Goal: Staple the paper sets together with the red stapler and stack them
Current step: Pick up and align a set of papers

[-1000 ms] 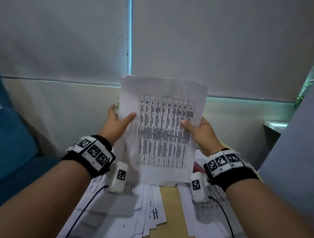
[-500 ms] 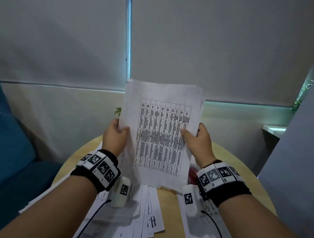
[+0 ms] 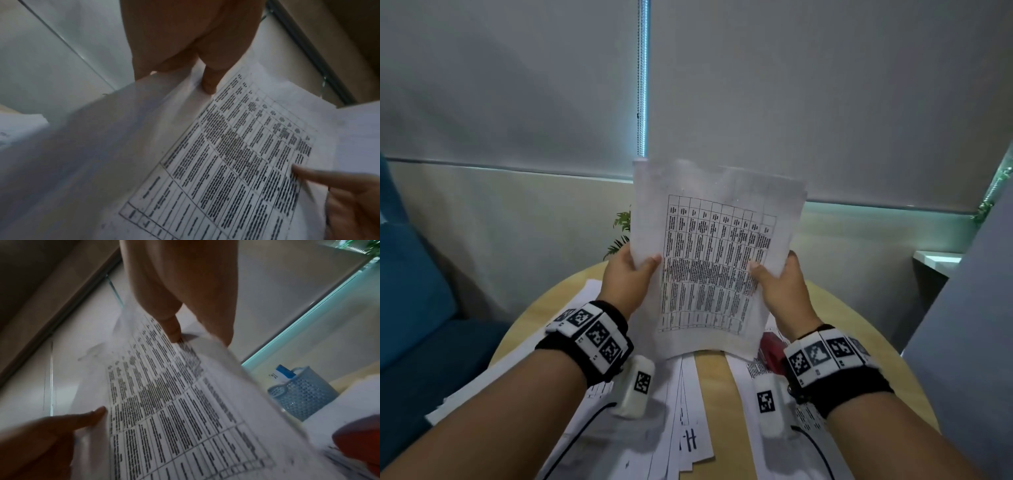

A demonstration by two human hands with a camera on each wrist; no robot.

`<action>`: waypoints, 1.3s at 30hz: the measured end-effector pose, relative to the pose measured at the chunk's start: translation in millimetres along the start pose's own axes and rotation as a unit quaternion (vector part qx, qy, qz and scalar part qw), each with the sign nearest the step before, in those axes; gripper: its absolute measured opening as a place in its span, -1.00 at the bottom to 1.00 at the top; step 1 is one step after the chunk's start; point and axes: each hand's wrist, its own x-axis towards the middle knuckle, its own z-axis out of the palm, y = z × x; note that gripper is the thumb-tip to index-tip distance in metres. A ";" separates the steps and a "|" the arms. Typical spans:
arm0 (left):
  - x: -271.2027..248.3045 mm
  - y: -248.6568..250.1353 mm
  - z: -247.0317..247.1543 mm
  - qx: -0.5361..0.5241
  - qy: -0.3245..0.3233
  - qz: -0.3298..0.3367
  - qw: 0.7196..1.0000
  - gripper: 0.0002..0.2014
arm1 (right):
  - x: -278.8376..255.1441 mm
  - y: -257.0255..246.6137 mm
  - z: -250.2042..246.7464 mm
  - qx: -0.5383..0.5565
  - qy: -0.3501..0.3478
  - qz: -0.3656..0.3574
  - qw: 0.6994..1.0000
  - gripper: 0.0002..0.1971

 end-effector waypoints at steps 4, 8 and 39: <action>1.3 3.4 -0.1 0.108 -0.007 0.038 0.993 -0.79 | 2.7 -5.1 -2.7 -0.056 0.021 -0.025 0.998 -0.34; 18.3 38.7 -8.0 0.224 -0.010 0.184 0.957 -0.86 | 19.0 -37.2 -21.7 -0.228 0.117 -0.238 0.937 0.03; -0.2 -23.5 -32.1 0.097 0.082 -0.050 0.991 -0.69 | -8.6 49.1 -18.4 -0.029 0.084 0.037 0.995 -0.71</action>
